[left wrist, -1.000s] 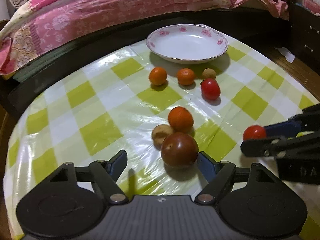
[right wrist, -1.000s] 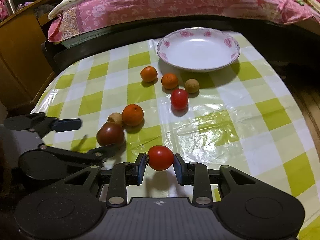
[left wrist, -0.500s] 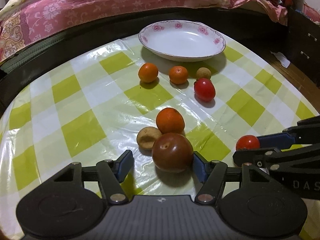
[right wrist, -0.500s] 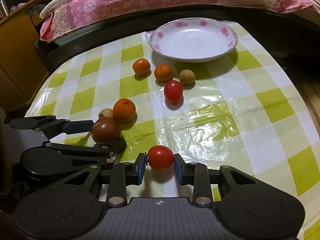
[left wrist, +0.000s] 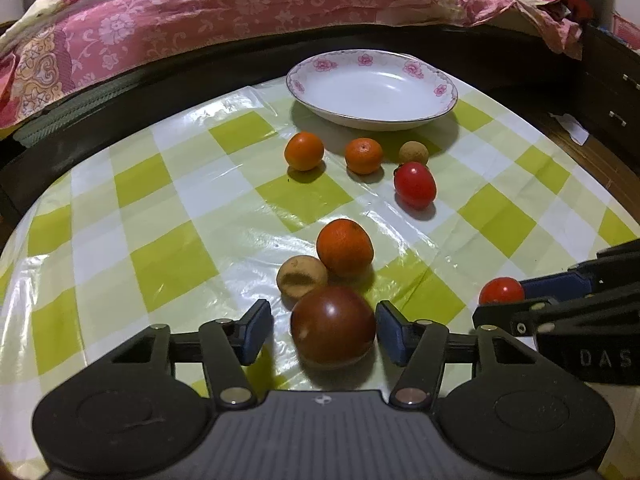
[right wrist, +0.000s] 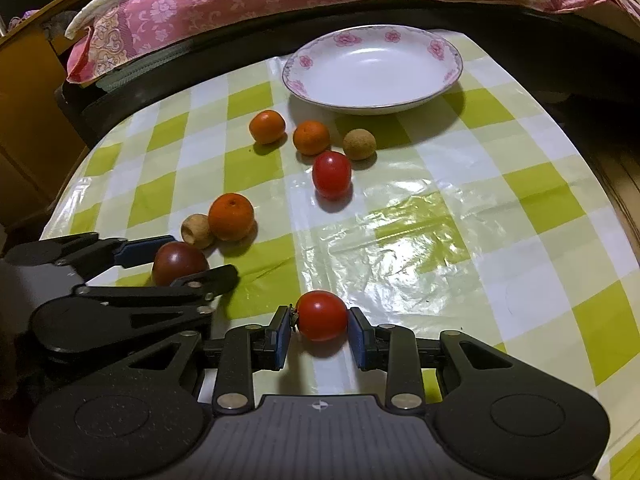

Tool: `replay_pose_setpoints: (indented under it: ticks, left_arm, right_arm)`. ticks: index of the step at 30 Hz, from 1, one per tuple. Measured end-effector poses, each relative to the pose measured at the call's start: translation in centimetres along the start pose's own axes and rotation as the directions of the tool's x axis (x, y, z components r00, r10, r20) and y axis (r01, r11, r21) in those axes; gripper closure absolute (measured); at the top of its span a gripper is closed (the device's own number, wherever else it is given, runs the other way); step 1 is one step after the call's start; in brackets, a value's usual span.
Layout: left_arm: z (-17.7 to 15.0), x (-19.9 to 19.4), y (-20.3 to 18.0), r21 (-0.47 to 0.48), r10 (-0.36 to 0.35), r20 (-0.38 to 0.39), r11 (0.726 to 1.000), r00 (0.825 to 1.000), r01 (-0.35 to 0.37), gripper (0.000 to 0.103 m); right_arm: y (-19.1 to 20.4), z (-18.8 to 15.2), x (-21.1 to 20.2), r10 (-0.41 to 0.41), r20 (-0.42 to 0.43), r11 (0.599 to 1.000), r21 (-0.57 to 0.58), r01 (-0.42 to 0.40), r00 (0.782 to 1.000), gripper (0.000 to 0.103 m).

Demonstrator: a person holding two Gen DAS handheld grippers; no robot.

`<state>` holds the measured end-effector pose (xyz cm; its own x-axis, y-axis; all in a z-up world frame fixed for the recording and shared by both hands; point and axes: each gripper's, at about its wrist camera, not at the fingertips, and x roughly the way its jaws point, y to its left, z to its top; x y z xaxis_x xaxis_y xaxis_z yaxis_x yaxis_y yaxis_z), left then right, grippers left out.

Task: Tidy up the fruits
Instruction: 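Grasp the red cherry tomato with the right tool while the left tool grasps the dark-red tomato, then carry both held tomatoes over the white plate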

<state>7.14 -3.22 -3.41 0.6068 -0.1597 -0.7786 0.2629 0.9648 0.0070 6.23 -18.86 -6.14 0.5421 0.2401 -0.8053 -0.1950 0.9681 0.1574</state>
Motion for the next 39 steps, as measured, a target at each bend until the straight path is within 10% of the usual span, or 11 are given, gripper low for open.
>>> replay_pose_setpoints:
  ticks: [39]
  left_arm:
    - [-1.0, -1.5, -1.0, 0.045, 0.003, -0.026, 0.999, 1.0, -0.002, 0.055]
  right_arm:
    - [2.0, -0.8, 0.2, -0.08, 0.053, 0.991, -0.101, 0.085, 0.995, 0.077]
